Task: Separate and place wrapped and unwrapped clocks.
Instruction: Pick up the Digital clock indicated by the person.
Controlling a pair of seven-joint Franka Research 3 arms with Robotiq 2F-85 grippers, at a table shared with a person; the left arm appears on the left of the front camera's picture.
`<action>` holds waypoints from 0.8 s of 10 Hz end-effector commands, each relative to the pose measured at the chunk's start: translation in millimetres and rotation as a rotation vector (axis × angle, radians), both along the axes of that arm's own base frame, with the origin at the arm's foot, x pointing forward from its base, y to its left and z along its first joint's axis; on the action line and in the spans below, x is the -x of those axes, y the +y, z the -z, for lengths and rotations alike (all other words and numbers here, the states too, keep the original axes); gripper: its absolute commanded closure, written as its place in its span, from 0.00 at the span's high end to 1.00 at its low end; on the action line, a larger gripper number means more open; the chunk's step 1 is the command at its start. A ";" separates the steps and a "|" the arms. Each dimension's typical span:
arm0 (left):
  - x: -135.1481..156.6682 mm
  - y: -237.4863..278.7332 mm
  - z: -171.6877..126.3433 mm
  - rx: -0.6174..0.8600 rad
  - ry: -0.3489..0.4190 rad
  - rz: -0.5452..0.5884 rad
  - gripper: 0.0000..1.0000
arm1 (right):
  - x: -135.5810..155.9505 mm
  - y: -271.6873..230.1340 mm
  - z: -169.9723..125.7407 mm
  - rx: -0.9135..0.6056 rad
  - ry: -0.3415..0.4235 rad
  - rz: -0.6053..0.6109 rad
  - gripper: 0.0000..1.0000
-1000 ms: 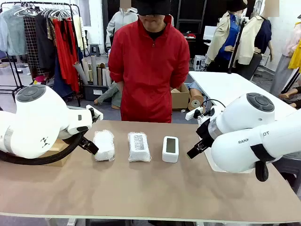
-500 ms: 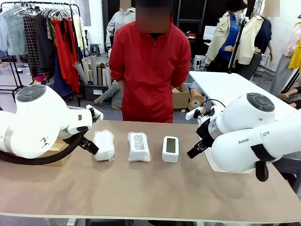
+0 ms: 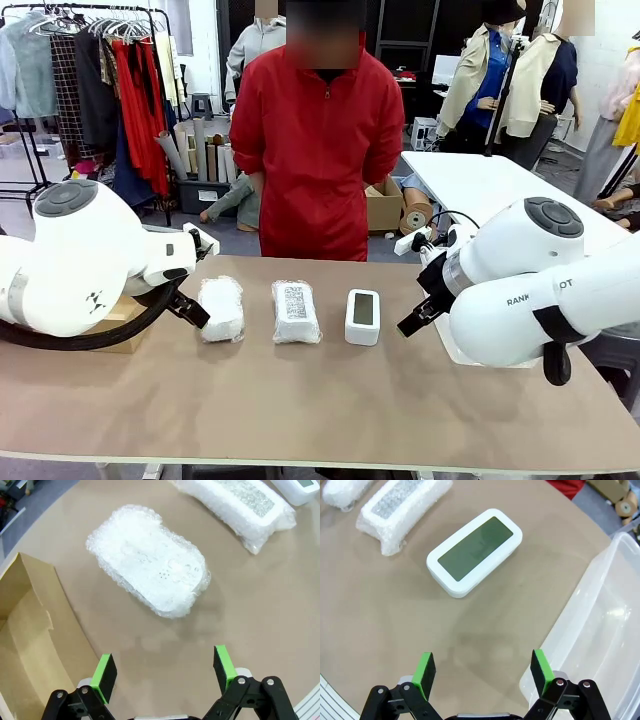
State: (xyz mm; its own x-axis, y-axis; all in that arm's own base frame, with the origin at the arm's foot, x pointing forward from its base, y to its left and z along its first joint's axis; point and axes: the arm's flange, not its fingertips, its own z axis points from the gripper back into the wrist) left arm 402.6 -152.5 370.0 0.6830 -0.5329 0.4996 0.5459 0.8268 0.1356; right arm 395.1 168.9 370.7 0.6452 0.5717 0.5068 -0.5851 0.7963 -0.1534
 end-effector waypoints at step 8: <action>0.0 0.2 -0.1 0.000 0.000 0.000 1.00 | 0.0 0.0 -0.1 -0.001 0.000 0.000 1.00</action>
State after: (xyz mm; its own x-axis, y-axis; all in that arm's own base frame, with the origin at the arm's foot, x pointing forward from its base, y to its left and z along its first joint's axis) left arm 402.6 -152.7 370.0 0.6827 -0.5332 0.4996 0.5462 0.8266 0.1358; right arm 395.1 168.9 370.7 0.6453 0.5717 0.5068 -0.5850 0.7964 -0.1534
